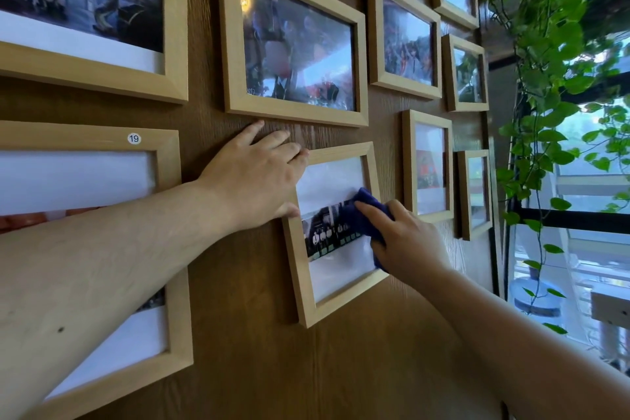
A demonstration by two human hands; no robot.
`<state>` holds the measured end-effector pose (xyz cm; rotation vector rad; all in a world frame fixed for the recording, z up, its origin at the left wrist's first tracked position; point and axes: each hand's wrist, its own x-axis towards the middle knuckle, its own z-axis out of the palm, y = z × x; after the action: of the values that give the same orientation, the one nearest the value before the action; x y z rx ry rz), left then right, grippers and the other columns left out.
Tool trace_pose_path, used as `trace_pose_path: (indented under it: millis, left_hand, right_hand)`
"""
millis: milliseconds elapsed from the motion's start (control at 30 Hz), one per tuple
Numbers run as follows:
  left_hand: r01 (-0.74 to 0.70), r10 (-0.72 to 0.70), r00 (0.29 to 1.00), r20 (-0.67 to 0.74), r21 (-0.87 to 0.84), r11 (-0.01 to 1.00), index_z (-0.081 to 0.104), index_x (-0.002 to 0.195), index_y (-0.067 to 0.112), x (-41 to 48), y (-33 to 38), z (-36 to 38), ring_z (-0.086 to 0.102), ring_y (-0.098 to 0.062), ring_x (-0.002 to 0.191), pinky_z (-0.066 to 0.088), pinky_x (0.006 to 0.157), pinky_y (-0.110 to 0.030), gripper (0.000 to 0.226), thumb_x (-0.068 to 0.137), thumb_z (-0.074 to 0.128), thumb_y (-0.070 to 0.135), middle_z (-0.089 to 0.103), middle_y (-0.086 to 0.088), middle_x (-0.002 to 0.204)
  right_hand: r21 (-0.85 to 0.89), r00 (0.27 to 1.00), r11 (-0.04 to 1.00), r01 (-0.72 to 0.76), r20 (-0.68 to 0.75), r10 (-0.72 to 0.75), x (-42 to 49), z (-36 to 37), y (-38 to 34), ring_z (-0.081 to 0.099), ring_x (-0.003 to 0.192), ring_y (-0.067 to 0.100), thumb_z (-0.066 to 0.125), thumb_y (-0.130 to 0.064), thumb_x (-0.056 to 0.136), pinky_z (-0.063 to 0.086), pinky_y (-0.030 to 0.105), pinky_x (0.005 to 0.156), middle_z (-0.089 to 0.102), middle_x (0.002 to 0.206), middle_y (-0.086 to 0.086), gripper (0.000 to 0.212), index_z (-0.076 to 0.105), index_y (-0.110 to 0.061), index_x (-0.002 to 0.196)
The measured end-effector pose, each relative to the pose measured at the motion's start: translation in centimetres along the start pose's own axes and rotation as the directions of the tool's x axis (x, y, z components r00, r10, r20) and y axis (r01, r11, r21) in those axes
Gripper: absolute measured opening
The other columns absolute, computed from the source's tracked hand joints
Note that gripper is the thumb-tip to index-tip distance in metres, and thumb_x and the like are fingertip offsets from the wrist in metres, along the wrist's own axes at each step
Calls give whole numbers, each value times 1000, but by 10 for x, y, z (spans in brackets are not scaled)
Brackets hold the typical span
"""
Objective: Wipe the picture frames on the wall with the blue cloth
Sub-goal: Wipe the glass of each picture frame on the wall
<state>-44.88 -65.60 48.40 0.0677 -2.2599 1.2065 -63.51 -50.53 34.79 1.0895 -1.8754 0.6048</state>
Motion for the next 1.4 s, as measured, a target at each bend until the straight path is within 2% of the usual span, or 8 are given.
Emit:
trace_pose_path:
  millis: [133,333,633,767,867,967,1267,1400]
  left_hand:
    - [3,-3,1000,3,-7,1000,23,145,14,1,0,0,22,-25,142,17,116,-50,88,80,51,65,35,-6,151]
    - [2,-2,1000,-7,-1,1000,27,144,14,0,1,-1,25,-24,141,18,116,-50,88,78,52,65,39,-6,149]
    - [4,-4,1000,4,-2,1000,29,143,13,-1,1,1,25,-24,140,17,116,-50,87,77,52,66,41,-5,147]
    - [6,-6,1000,-3,-2,1000,29,143,13,-1,1,2,26,-24,140,17,116,-50,87,77,53,65,42,-6,146]
    - [4,-5,1000,-5,-5,1000,30,143,13,-1,1,2,27,-24,140,17,116,-50,87,77,53,65,43,-6,146]
    - [4,-4,1000,-6,-8,1000,29,143,13,-1,0,2,27,-23,140,17,116,-50,87,77,51,66,42,-5,147]
    - [20,-20,1000,24,-11,1000,28,143,14,1,2,0,25,-23,140,15,116,-50,86,78,51,64,42,-5,146]
    - [30,-30,999,37,-13,999,26,143,14,2,2,1,24,-24,141,15,116,-51,86,78,52,64,40,-5,147]
  right_hand:
    - [41,999,999,-30,35,29,-3,3,-10,50,69,18,57,-23,84,51,35,52,54,105,7,58,37,-25,138]
    - [36,932,952,303,196,-304,-24,3,-35,52,76,18,49,-35,86,50,33,55,51,109,6,59,28,-30,141]
    - [-94,964,995,-36,258,59,-45,9,6,55,81,20,49,-29,87,51,37,61,53,112,3,53,35,-31,138]
    - [-19,953,997,71,298,-63,-47,7,-9,55,77,21,46,-34,87,50,36,60,52,113,2,52,33,-32,137]
    - [46,897,964,263,356,-262,-49,3,-29,53,80,19,41,-39,87,51,37,62,50,112,3,53,27,-34,138]
    - [56,860,938,341,385,-335,-48,3,-33,54,85,20,42,-38,89,52,38,65,49,115,6,53,27,-33,140]
    - [-109,907,979,175,405,-117,-51,2,14,54,83,19,46,-36,89,49,35,63,50,114,1,50,32,-34,136]
    - [-168,913,968,183,395,-104,-50,-1,22,54,82,19,48,-34,89,44,32,59,51,112,2,48,34,-31,135]
